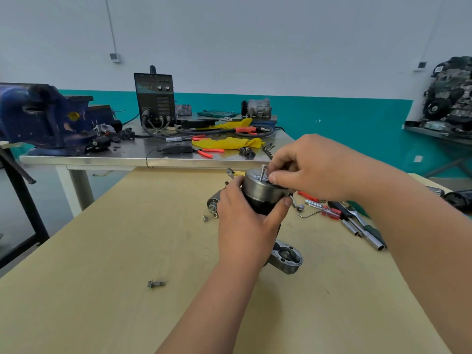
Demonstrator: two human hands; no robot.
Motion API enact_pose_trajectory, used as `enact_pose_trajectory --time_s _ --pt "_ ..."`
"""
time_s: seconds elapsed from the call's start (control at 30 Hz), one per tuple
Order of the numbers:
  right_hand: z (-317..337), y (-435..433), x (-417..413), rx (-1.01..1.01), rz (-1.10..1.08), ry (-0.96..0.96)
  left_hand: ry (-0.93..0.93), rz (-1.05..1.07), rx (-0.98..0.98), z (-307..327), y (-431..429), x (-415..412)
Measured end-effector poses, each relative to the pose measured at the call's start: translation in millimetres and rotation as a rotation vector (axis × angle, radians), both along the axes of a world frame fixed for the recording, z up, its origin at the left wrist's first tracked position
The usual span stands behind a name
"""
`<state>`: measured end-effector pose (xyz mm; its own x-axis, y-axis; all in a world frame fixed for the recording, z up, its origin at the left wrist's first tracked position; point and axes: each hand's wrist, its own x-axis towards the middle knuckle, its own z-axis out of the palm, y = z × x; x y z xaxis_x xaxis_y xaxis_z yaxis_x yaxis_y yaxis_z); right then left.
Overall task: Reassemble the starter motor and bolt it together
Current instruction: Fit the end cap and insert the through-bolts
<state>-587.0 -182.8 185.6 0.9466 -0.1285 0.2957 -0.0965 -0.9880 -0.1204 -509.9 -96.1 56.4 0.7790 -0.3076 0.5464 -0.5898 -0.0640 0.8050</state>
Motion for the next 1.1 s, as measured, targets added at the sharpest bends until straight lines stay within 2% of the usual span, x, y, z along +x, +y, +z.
enact_pose_trajectory --time_s 0.3,0.43,0.53,0.8,1.1 --pt "18.9 5.2 5.3 -0.175 -0.030 0.178 0.012 0.003 0.021 -0.5 -3.2 -0.8" --pt "24.5 7.4 6.4 -0.217 -0.042 0.215 0.000 0.013 0.018 -2.4 -2.3 -3.1" --pt "20.7 7.5 7.1 -0.233 -0.059 0.167 -0.004 0.011 0.024 -2.4 -2.8 -3.5" --pt "-12.2 2.9 3.6 0.011 -0.056 -0.136 0.005 0.012 0.024 -1.2 -2.3 -0.4" --pt "-26.1 1.5 1.3 0.301 0.059 -0.213 0.039 0.005 -0.009 0.1 2.6 -0.3"
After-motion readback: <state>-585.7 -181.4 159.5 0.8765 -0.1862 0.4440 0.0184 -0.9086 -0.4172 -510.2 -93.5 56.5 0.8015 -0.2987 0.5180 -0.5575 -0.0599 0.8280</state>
